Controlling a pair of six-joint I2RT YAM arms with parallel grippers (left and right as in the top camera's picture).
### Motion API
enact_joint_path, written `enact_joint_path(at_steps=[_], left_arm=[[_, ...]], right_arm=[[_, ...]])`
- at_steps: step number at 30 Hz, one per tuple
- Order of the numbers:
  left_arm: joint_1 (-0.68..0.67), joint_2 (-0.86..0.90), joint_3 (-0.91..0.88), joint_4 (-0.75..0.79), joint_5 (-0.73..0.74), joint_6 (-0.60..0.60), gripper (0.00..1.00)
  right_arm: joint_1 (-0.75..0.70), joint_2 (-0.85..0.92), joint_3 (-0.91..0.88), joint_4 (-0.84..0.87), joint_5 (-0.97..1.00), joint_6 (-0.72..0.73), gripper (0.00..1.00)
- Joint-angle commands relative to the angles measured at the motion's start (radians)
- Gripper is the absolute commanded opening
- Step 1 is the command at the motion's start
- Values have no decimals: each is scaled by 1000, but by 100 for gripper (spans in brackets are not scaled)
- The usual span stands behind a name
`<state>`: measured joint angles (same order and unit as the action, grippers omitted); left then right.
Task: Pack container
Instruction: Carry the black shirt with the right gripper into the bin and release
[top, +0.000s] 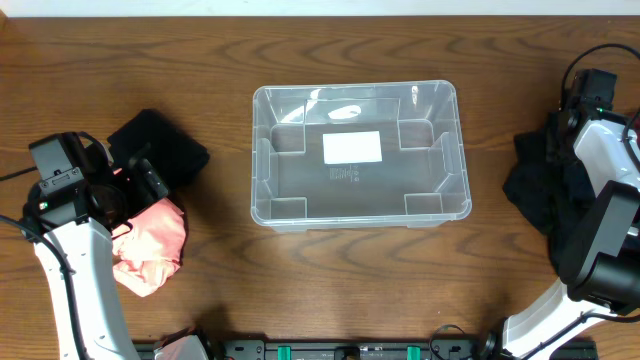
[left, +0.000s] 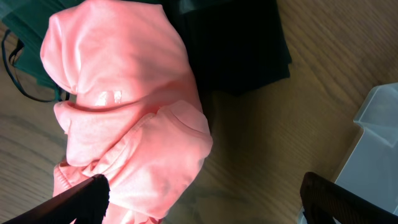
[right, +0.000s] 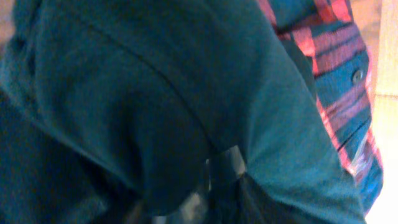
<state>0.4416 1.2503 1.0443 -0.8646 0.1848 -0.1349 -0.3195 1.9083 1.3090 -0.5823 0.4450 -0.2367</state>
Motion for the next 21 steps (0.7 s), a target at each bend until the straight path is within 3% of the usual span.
enact_joint_path(at_steps=[1,6,11,21], left_arm=[[5,3,18,-5,10,-9,98],[5,3,18,-6,10,-9,98],[5,3,18,-6,10,-9,98],[5,3,18,-6,10,-9,98]], right_arm=[[-10,8,15,-4,21,10,22],[0,3,15,-5,18,42,1],[63,-83,19,-4,16,36,1],[494,-428,56,19,-60,-192,1]])
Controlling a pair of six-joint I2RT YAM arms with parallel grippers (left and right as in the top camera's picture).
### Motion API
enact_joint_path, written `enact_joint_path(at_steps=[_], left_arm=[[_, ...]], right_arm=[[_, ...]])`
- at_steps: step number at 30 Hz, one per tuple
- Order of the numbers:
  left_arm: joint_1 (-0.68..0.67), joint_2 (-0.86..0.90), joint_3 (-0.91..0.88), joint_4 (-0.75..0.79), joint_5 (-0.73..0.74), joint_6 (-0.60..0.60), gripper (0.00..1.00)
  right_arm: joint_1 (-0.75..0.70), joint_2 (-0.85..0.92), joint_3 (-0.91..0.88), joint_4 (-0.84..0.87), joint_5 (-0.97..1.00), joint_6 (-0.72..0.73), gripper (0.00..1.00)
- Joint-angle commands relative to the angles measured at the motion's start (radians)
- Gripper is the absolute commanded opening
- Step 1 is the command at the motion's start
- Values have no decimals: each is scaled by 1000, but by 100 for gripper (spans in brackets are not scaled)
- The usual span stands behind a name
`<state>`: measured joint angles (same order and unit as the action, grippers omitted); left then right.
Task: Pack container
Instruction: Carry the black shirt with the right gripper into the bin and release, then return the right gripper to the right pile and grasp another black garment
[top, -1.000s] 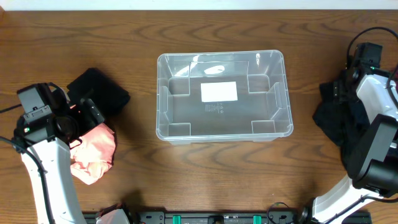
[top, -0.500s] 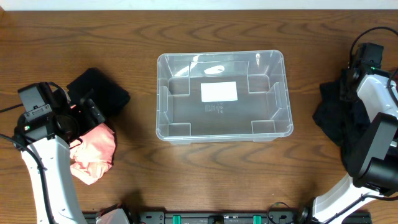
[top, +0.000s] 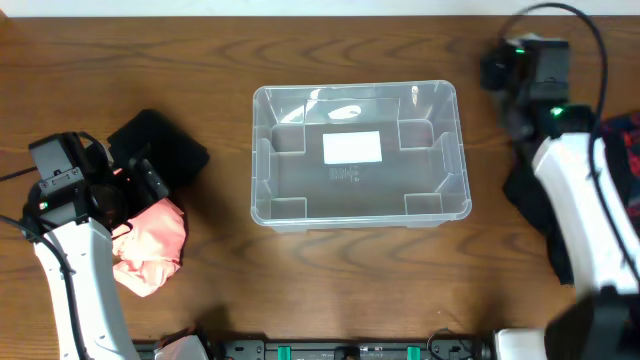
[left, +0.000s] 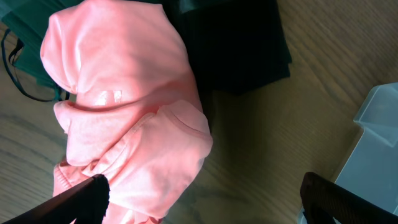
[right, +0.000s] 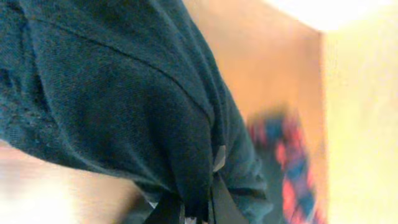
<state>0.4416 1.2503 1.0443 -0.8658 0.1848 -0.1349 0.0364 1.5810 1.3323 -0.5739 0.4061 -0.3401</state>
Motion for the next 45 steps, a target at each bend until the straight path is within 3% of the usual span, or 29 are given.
enact_joint_path(at_steps=[1,11,23,24,25,27,28,37,41,45], left_arm=[[5,3,18,-5,10,-9,98],[5,3,18,-5,10,-9,98],[5,3,18,-5,10,-9,98],[5,3,18,-5,10,-9,98],[5,3,18,-5,10,-9,98],[5,3,18,-5,10,-9,98],[5,3,18,-5,10,-9,98],[5,3,18,-5,10,-9,98],[5,3,18,-5,10,-9,98],[5,3,18,-5,10,-9,98]], right_arm=[[185,-114,33,18,-22,-87,1],[582,-32,32,18,-139,4,1],[678,294,31,129,-216,-28,1],[678,310,31,138,-215,-34,5],[678,318,31,144,-215,-35,21],[680,312,33,136,-209,-34,93],[681,297,36,127,-195,-26,99],[603,-78,40,106,60,49,99],[410,-190,39,-24,139,163,99],[137,-189,28,-241,137,285,99]])
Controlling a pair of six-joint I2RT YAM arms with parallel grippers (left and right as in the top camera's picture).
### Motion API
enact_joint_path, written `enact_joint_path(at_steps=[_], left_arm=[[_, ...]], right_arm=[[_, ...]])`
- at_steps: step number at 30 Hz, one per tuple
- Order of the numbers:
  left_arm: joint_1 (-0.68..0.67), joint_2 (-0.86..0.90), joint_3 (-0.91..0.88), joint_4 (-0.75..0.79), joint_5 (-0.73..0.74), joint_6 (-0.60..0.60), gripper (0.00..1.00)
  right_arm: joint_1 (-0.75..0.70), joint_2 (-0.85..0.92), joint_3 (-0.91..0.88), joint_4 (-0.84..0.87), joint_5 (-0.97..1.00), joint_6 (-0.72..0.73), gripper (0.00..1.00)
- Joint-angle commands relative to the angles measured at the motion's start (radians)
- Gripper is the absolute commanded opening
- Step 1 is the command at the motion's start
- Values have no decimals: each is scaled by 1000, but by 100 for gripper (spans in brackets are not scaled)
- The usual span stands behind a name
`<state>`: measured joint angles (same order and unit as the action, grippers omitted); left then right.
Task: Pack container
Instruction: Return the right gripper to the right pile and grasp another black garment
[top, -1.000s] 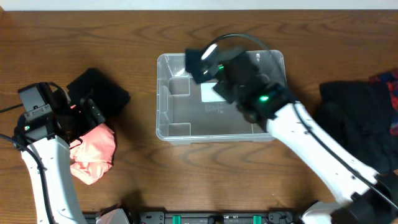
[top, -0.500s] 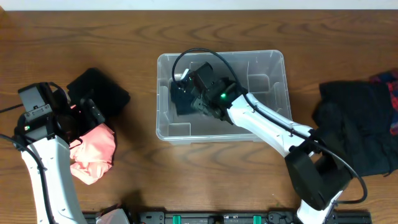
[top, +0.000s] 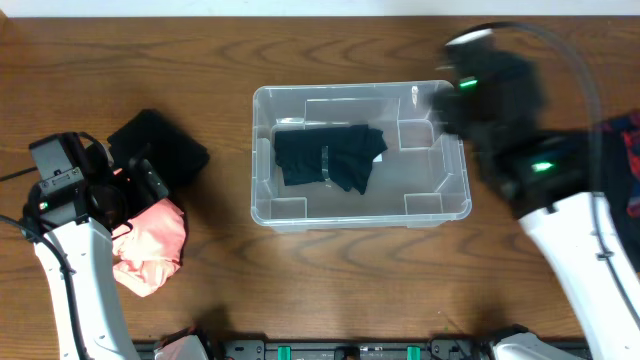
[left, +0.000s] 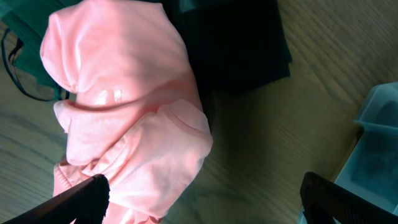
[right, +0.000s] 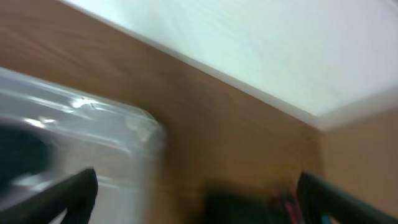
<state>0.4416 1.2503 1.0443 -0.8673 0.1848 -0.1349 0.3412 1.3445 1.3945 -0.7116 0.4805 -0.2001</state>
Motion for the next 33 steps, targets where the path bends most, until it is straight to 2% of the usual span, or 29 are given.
enact_joint_path(at_steps=[1,5,8,18,24,26,30,33], left_arm=[[5,3,18,-3,10,-9,98],[5,3,18,-3,10,-9,98],[5,3,18,-3,10,-9,98],[5,3,18,-3,10,-9,98],[5,3,18,-3,10,-9,98],[5,3,18,-3,10,-9,98],[5,3,18,-3,10,-9,98],[5,3,18,-3,10,-9,98]], right_arm=[[-229,56,-45,-136,62,155,99],[-433,128,-110,-217,47,154,99],[-518,188,-161,-237,-2,142,99],[-606,448,-246,-210,-8,124,99],[-644,579,-246,-152,74,167,99],[-658,602,-246,-148,77,178,89],[-658,595,-241,-148,77,197,41],[-637,566,-224,-154,76,196,11]])
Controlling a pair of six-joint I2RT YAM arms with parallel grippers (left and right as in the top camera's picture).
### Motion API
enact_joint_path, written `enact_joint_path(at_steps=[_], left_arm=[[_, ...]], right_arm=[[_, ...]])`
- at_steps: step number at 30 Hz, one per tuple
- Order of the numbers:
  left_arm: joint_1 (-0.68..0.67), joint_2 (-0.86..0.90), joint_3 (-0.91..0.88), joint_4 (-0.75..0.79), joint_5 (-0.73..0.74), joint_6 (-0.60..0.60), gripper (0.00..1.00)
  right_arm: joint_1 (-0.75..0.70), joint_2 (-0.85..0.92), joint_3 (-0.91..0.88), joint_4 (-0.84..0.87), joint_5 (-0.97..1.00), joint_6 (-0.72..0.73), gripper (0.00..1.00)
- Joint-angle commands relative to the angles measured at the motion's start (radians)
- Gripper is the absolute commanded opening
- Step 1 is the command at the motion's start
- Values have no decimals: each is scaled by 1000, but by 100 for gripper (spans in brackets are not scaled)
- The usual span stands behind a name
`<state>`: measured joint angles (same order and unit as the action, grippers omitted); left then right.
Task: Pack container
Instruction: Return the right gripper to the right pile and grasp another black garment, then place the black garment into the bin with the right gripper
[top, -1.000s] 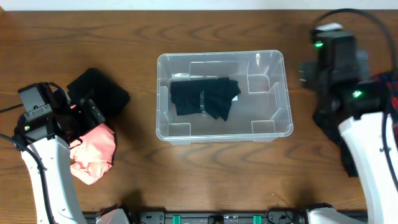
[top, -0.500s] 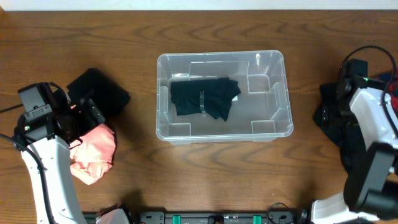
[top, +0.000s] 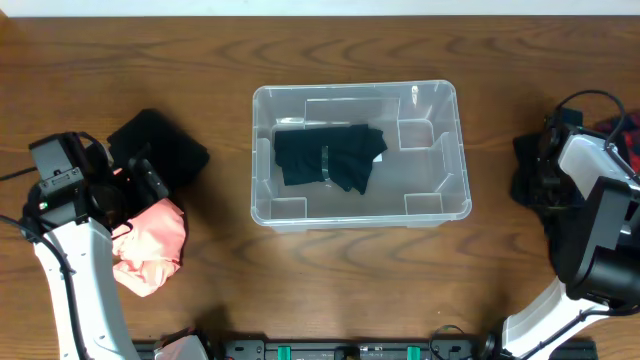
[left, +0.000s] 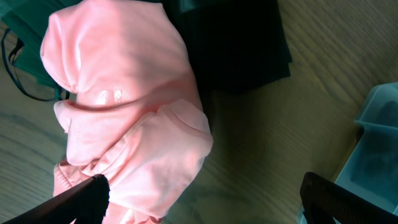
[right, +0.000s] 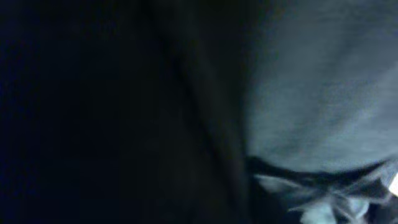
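The clear plastic container (top: 460, 160) stands mid-table with a dark garment (top: 328, 155) lying in its left half. My left gripper (left: 202, 202) is open, hovering over a pink garment (left: 124, 118) that lies beside a black garment (left: 236, 43); a corner of the container (left: 379, 143) shows at the right. In the overhead view the left gripper (top: 135, 185) sits left of the container. My right gripper (top: 545, 170) is down in a dark clothing pile (top: 530, 185) right of the container. Dark cloth (right: 124, 112) fills the right wrist view and hides the fingers.
A red plaid cloth (top: 628, 135) peeks out at the right edge behind the right arm. A green cloth with a dark cord (left: 25, 59) lies under the pink garment. Bare wooden table (top: 350, 280) lies in front of the container.
My right arm was high over the container's far right corner, with its jaws open. Now it is down in the dark pile at the right. The left arm and the garment in the container are unchanged.
First my right gripper was in the right-hand pile, shut on a dark garment, and the container was empty. Then it held that garment near the container's far right corner. Later the garment lay in the container with the gripper open. Now the gripper is back in the pile.
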<state>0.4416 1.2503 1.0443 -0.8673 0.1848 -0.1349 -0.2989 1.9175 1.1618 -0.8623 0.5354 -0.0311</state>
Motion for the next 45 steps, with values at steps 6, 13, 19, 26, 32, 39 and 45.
enact_joint_path(at_steps=[6,13,19,26,32,39,45], left_arm=[[5,3,18,-3,10,-9,98],[5,3,18,-3,10,-9,98],[5,3,18,-3,10,-9,98],[5,3,18,-3,10,-9,98],[5,3,18,-3,10,-9,98],[5,3,18,-3,10,-9,98],[5,3,18,-3,10,-9,98]], right_arm=[[84,-158,79,-39,13,23,1],[259,-448,204,-11,-39,-95,1],[476,-625,216,115,-358,-282,1],[727,-594,207,72,-424,-322,1],[851,-466,154,37,-435,-333,1],[889,-312,114,36,-435,-332,1],[890,-320,128,35,-434,-322,80]])
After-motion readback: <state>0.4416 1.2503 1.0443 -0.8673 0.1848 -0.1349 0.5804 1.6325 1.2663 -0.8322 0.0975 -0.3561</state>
